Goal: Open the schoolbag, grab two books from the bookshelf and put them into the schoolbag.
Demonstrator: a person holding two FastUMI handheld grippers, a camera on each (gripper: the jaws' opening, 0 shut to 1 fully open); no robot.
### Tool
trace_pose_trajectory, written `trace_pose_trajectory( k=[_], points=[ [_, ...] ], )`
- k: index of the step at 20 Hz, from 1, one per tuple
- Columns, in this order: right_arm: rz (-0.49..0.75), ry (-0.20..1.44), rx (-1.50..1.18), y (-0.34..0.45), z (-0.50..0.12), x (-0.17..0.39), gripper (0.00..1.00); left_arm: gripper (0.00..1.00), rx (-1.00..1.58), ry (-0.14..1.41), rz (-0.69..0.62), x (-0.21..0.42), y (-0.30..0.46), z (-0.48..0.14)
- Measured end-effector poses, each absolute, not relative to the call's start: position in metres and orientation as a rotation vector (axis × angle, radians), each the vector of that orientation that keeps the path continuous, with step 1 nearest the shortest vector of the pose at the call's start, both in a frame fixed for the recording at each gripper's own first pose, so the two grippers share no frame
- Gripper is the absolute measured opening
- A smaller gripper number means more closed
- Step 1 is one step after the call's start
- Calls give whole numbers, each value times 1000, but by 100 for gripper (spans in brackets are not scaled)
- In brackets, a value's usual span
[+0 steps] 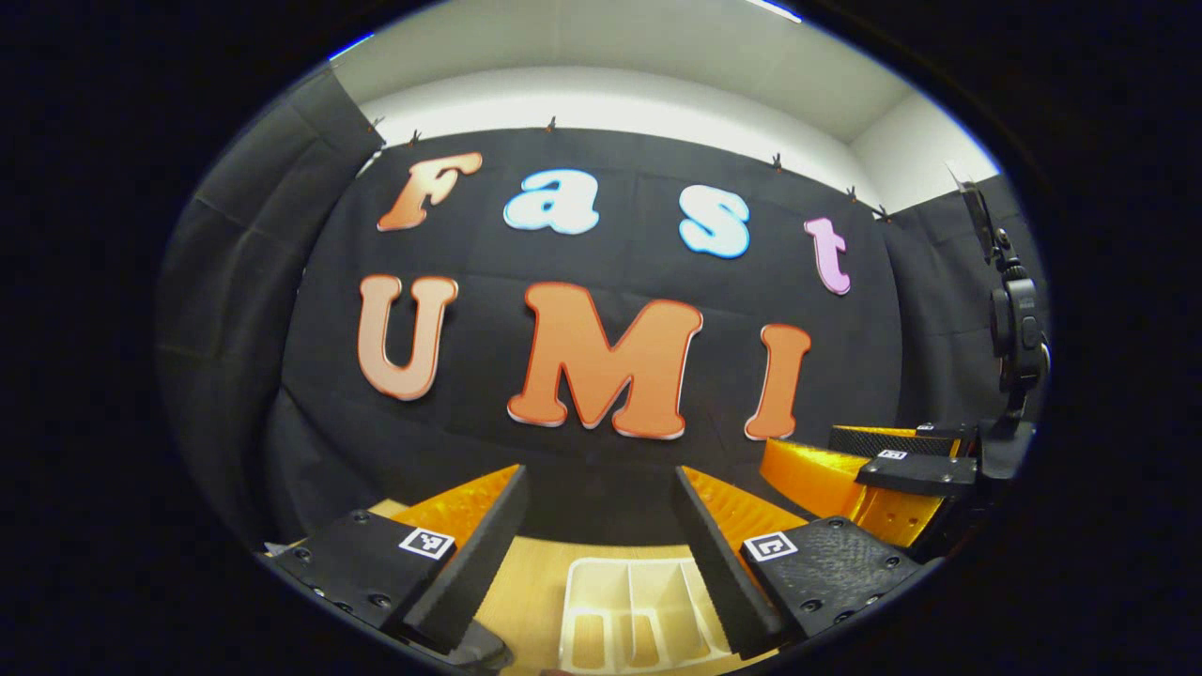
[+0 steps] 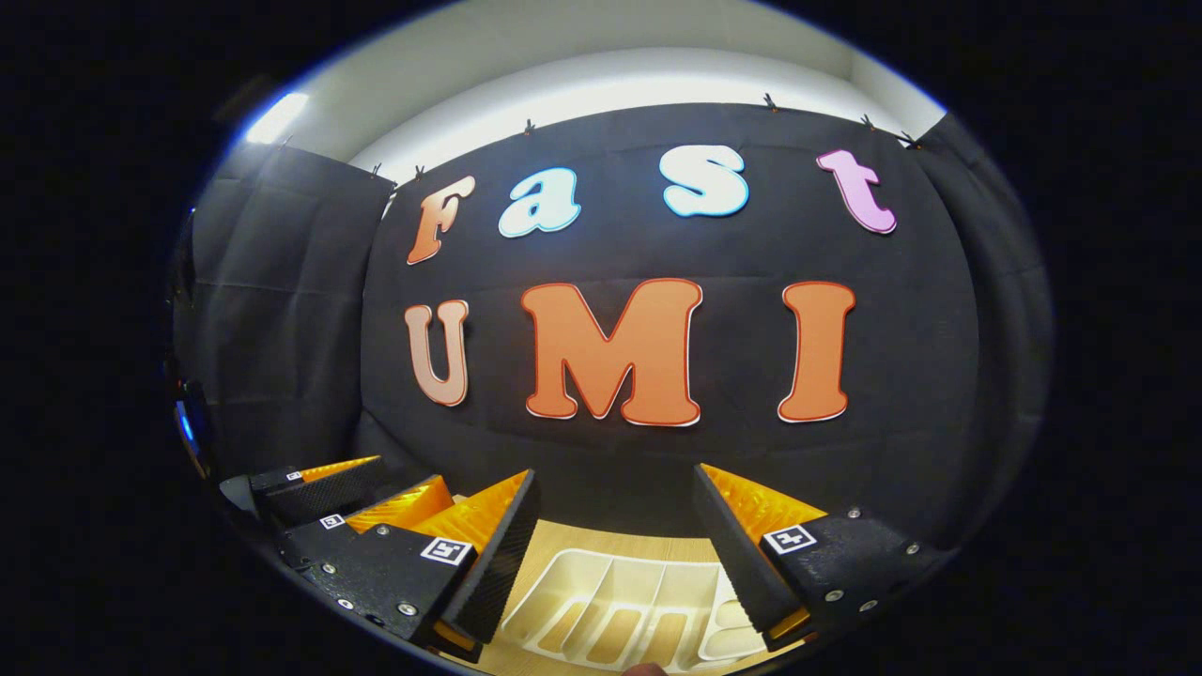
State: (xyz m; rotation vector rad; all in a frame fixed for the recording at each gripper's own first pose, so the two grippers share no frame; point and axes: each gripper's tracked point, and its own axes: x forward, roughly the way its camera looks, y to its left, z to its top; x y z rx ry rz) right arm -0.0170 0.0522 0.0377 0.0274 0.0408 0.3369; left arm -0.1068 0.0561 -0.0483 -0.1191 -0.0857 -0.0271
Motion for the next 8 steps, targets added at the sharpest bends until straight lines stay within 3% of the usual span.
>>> trace_pose_trajectory(
  k=[1,8],
  points=[
    [334,38,30,54,36,-18,97,95,-119,-85,-32,-109,56,-47],
    [324,22,25,80,35,-11,97,94,-67,-104,-59,-103,66,-56]
  ],
)
